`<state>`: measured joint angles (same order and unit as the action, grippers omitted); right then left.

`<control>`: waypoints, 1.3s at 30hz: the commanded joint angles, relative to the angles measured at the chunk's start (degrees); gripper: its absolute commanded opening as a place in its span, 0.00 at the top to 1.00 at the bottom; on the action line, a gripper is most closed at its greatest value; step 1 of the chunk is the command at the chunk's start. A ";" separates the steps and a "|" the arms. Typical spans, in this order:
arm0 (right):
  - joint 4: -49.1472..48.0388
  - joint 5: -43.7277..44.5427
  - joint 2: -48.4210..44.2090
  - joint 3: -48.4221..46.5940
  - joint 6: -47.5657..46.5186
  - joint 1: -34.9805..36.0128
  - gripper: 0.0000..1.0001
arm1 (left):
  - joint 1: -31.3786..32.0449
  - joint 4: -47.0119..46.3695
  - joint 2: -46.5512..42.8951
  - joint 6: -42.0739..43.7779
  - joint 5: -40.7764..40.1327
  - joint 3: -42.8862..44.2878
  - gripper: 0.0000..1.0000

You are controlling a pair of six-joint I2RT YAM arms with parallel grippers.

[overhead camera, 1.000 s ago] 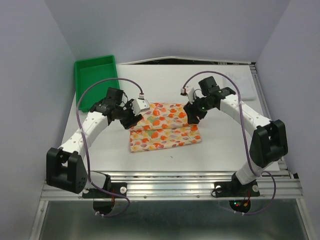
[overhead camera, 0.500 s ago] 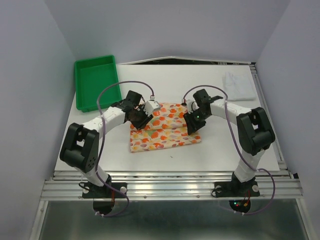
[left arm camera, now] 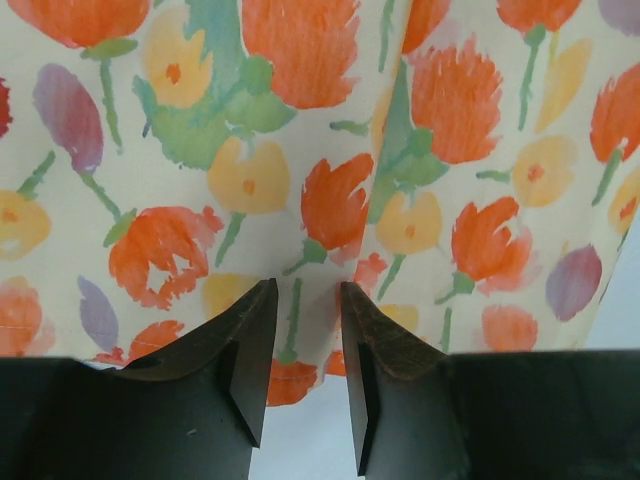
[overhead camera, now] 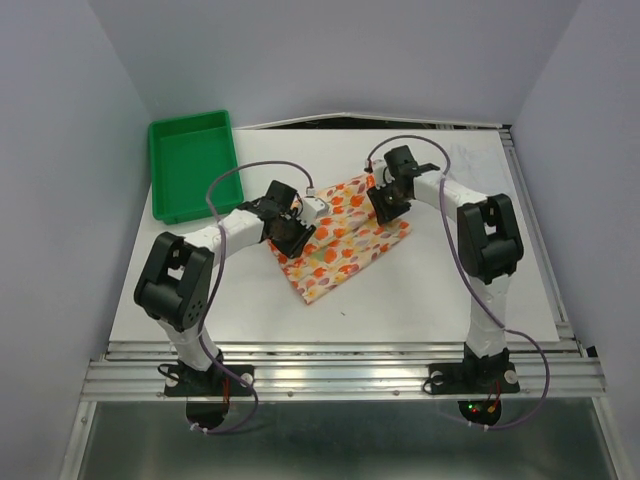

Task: Fold and stack the skirts
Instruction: Fold the skirt

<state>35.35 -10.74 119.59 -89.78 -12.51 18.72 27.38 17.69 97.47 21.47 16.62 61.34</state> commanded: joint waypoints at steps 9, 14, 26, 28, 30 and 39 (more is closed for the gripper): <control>-3.18 -5.68 -16.92 0.29 20.81 -1.40 0.53 | 6.02 -0.55 -6.15 -3.28 -8.44 9.93 0.52; -13.09 -19.30 -22.55 16.45 42.60 -5.62 0.65 | 9.01 -2.66 -1.85 -3.28 -11.52 13.80 0.50; -47.20 -24.24 -24.41 39.06 59.89 -8.53 0.85 | 11.64 -4.78 10.36 -5.13 -11.08 27.06 0.50; -48.10 -23.80 -22.66 40.72 59.71 -8.53 0.87 | 12.52 -4.34 13.16 -4.69 -11.70 29.00 0.50; -48.36 -23.10 -21.33 41.26 59.36 -9.05 0.88 | 13.14 -3.98 15.02 -4.60 -12.23 31.55 0.50; -48.98 -21.78 -13.08 42.32 59.71 -10.99 0.92 | 15.86 -2.84 21.88 -3.55 -14.77 35.07 0.52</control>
<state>-9.96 -33.19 105.03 -47.37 46.70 8.03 42.24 14.41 118.45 17.32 4.05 94.00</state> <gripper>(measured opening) 0.083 0.486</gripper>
